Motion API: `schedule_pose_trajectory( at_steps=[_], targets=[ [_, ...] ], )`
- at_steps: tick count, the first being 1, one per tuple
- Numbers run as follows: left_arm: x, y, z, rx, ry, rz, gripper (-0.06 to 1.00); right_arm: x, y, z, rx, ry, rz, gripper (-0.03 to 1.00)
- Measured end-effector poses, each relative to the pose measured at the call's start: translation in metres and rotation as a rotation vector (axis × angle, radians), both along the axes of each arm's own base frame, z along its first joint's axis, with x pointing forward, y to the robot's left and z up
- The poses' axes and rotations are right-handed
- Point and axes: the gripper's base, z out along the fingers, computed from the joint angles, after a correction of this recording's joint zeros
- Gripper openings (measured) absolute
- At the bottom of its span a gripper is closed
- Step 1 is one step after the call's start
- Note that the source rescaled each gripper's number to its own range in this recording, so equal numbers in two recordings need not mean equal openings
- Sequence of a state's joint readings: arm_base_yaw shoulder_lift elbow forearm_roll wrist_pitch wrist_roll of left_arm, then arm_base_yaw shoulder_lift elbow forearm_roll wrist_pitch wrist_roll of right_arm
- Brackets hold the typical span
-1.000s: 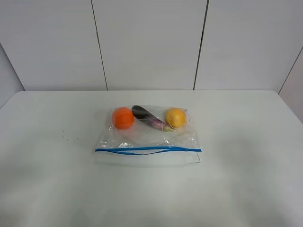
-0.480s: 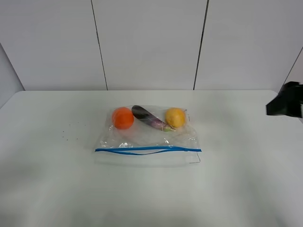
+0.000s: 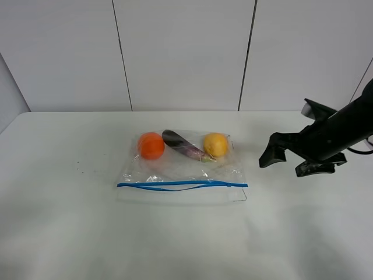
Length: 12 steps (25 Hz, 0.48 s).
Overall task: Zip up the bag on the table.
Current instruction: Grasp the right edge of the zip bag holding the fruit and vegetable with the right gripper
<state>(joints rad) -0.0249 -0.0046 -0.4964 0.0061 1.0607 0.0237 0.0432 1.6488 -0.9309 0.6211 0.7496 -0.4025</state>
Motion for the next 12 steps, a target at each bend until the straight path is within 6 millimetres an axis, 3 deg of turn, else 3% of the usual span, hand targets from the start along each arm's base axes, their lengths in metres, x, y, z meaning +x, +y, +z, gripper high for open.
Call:
schedule_pose_trajectory(
  at_steps=[7, 12],
  targets=[
    [0.000, 0.000, 0.000, 0.000, 0.000, 0.000, 0.99, 0.020, 0.015, -0.052, 0.188, 0.049, 0.025, 1.00],
    [0.000, 0.000, 0.000, 0.000, 0.000, 0.000, 0.99, 0.028, 0.003, -0.069, 0.382, 0.063, -0.019, 1.00]
  ],
)
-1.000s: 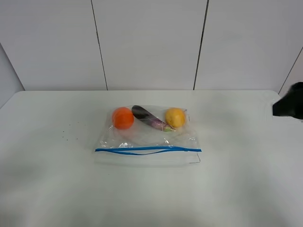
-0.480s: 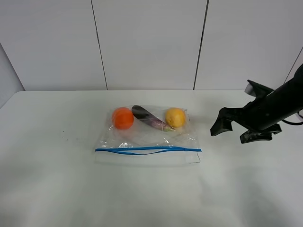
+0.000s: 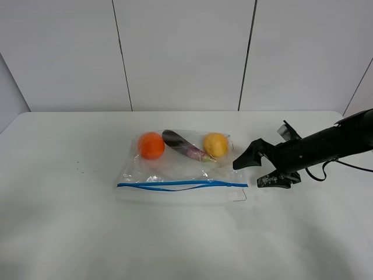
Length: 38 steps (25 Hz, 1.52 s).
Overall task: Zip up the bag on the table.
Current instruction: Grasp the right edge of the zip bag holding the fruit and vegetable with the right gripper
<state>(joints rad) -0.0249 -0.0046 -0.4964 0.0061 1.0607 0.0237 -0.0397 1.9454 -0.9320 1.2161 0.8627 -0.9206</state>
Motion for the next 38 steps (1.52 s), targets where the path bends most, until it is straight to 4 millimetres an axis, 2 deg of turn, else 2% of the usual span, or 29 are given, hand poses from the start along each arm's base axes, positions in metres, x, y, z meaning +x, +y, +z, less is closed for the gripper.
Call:
schedule_pose_trajectory(
  at_steps=[4, 8, 14, 18, 28, 38],
  targets=[
    [0.000, 0.000, 0.000, 0.000, 0.000, 0.000, 0.99, 0.001, -0.017, -0.014, 0.116, 0.025, -0.003, 1.00],
    [0.000, 0.000, 0.000, 0.000, 0.000, 0.000, 0.99, 0.004, -0.016, -0.025, 0.207, 0.042, 0.039, 1.00],
    [0.000, 0.000, 0.000, 0.000, 0.000, 0.000, 0.99, 0.029, -0.005, -0.009, 0.188, -0.014, 0.107, 1.00],
    [0.000, 0.000, 0.000, 0.000, 0.000, 0.000, 0.99, 0.043, -0.004, -0.010, 0.193, 0.000, 0.135, 1.00],
    [0.000, 0.000, 0.000, 0.000, 0.000, 0.000, 0.99, 0.040, -0.003, -0.022, 0.213, 0.044, 0.147, 0.98],
    [0.000, 0.000, 0.000, 0.000, 0.000, 0.000, 0.99, 0.038, 0.016, -0.044, 0.256, 0.074, 0.179, 0.95]
  ],
)
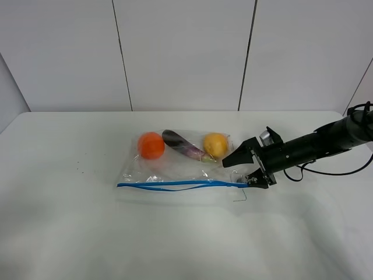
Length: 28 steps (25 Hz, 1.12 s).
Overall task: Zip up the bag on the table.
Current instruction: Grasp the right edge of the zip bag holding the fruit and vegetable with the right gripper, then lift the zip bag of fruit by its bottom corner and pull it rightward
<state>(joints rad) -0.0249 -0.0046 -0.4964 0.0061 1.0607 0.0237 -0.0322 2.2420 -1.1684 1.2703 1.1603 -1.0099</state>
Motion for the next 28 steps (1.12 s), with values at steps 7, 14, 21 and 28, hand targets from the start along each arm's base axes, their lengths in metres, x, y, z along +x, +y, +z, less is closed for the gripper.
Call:
schedule_pose_trajectory(
  at_steps=[7, 14, 21, 28],
  targets=[
    [0.0000, 0.0000, 0.0000, 0.000, 0.000, 0.000, 0.99, -0.0015, 0.0056, -0.0007, 0.003, -0.001, 0.022, 0.68],
    [0.0000, 0.0000, 0.0000, 0.000, 0.000, 0.000, 0.99, -0.0027, 0.0053, -0.0015, -0.003, 0.000, 0.035, 0.42],
    [0.0000, 0.0000, 0.0000, 0.000, 0.000, 0.000, 0.99, -0.0032, 0.0059, -0.0004, 0.010, 0.004, 0.040, 0.00],
    [0.0000, 0.0000, 0.0000, 0.000, 0.000, 0.000, 0.99, -0.0017, 0.0075, 0.0028, 0.050, 0.020, 0.012, 0.00]
  ],
)
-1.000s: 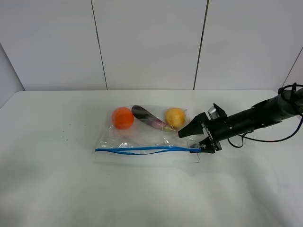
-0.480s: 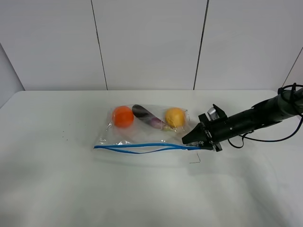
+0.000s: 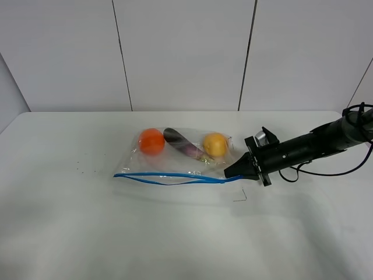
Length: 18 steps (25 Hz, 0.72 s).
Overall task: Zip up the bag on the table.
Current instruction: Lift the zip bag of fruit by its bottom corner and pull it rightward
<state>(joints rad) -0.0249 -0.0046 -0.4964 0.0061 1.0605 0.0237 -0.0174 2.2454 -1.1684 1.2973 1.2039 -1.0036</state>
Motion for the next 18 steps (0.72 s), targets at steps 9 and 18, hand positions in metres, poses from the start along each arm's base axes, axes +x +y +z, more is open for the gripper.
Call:
schedule_pose_trajectory(
  at_steps=[9, 18],
  targets=[
    [0.000, 0.000, 0.000, 0.000, 0.000, 0.000, 0.99, 0.003, 0.002, 0.003, 0.036, 0.124, -0.100, 0.00],
    [0.000, 0.000, 0.000, 0.000, 0.000, 0.000, 0.99, 0.009, 0.003, 0.036, 0.076, 0.142, -0.185, 0.00]
  ],
)
